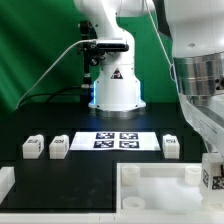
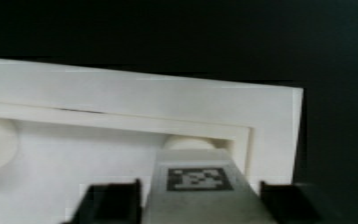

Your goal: Assemble one leg

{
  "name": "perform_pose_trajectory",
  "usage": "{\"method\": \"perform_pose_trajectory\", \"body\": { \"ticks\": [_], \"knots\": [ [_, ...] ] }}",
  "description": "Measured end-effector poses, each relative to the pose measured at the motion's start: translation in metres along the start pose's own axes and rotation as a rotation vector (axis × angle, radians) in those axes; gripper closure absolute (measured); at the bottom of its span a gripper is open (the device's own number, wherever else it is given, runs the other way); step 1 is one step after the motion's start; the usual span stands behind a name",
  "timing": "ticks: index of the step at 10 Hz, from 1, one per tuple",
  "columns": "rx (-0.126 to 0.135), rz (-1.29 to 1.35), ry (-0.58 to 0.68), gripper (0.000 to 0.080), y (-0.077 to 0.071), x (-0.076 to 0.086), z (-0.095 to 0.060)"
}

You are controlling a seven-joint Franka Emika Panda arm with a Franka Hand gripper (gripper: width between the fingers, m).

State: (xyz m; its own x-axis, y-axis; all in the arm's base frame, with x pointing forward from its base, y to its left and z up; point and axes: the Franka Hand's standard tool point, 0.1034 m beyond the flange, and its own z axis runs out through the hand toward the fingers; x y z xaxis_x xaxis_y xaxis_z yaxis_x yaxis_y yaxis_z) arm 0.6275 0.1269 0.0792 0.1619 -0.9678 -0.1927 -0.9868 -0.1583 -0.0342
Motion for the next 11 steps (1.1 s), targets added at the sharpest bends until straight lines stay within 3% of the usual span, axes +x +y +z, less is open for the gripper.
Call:
{"method": "perform_pose_trajectory", "body": {
  "ticks": [1,2,3,6,7,8,10,11],
  "knots": [
    [-0.011,-0.133,-0.001,0.0263,0.004,0.002,0.001],
    [-0.036,-0.203,-0.001,0.0186,0.007,0.002,0.001],
    [-0.054,-0.341,0.015,0.0186,0.008,0.001,0.0],
    [-0.066,-0.664,0.024,0.0152,0.008,0.004,0.0],
    [-0.097,-0.848,0.066,0.015,0.007,0.004,-0.001],
    [-0.11,-0.982,0.085,0.015,0.003,0.003,-0.004],
    [-0.097,-1.193,0.096,0.015,-0.006,0.007,-0.01],
    [-0.092,-1.11,0.094,0.015,-0.005,0.006,-0.009]
  ]
}}
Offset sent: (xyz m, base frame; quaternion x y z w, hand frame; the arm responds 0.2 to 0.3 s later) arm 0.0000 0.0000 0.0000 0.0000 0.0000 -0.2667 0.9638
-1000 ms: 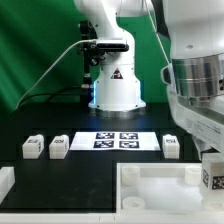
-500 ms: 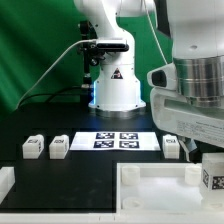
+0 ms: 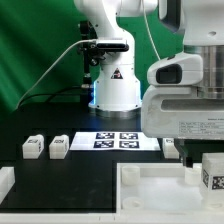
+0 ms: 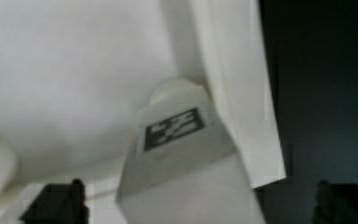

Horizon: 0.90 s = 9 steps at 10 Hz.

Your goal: Assemble one leg

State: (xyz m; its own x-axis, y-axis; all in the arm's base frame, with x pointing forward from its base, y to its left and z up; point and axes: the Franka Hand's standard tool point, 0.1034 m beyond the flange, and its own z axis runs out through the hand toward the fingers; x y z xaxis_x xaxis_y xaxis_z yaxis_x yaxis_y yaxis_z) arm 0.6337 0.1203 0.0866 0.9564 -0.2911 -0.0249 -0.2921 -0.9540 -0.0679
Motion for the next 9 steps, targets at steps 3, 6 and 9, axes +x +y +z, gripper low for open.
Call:
{"method": "perform_pose_trajectory", "body": {
  "ticks": [3,6,9],
  "knots": [
    [0.009,0.179,-0.005,0.0428,-0.002,-0.001,0.001],
    [0.02,0.53,-0.004,0.0502,0.0,0.001,0.001],
    [0.094,1.013,-0.05,0.0502,0.009,0.004,0.003]
  ]
}}
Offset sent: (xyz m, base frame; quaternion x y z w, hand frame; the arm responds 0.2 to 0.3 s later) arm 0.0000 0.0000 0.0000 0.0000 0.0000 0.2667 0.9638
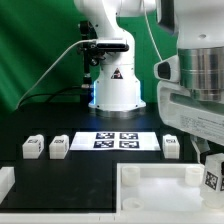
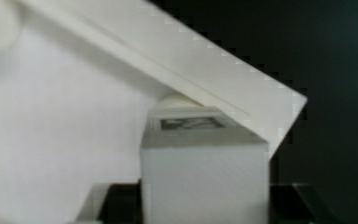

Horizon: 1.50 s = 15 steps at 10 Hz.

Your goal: Assemble one leg

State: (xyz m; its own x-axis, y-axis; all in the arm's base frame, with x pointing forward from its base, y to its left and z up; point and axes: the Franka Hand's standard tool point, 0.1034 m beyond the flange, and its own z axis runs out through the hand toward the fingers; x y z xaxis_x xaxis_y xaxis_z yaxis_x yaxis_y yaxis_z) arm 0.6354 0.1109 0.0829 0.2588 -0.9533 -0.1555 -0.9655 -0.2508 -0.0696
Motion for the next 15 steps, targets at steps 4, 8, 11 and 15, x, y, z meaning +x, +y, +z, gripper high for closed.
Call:
{"method": "perform_pose_trajectory", "body": {
  "ticks": [4,8,11,15],
  "knots": [
    [0.064,0.419,-0.031,0.0502,0.003,-0.006,0.001],
    [0.05,0.222,-0.025,0.0275,0.004,-0.011,0.003],
    [0.018,-0.181,0.001,0.0158,0.001,-0.015,-0.002],
    [-0.011,-0.708,0.036,0.0151,0.001,-0.009,0.0]
  ]
}}
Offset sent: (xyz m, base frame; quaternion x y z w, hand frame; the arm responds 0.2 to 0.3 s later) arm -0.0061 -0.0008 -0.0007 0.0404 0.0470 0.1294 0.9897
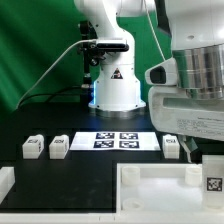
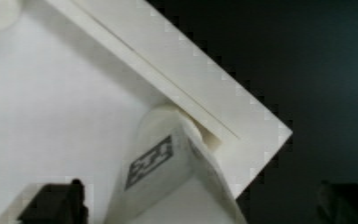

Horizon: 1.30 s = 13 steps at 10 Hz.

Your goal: Assemble one leg

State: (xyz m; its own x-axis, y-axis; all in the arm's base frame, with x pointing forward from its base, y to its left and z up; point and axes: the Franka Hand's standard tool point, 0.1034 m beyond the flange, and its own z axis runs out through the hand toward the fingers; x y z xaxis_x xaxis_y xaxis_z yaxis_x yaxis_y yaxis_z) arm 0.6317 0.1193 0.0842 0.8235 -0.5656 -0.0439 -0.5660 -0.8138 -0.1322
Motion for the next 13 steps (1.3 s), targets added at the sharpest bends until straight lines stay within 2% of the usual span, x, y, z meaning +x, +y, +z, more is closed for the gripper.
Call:
{"method": "perform_pose_trajectory", "body": {
  "ticks": [1,4,5,6,7,8,10,12,13],
  "knots": [
    [-0.016,-0.157,0.021,0.0151,-0.002,0.002,-0.001],
    [-0.009,-0.148,0.032,0.0179,-0.004,0.003,-0.001],
    [-0.008,-0.145,0.031,0.0361,-0.004,0.003,-0.001],
    [-0.006,-0.058,0.031,0.0361,-0.004,0.002,-0.001],
    [-0.004,0.067,0.032,0.0499,-0.004,0.003,-0.002],
    [-0.002,0.154,0.032,0.0499,-0.003,0.004,-0.002],
    [0.044,0.487,-0.003,0.0499,0.003,0.009,-0.001],
    [0.09,0.834,-0.027,0.0499,0.005,0.006,0.0],
    [0.097,0.963,-0.034,0.0499,0.004,0.005,0.0]
  ]
}}
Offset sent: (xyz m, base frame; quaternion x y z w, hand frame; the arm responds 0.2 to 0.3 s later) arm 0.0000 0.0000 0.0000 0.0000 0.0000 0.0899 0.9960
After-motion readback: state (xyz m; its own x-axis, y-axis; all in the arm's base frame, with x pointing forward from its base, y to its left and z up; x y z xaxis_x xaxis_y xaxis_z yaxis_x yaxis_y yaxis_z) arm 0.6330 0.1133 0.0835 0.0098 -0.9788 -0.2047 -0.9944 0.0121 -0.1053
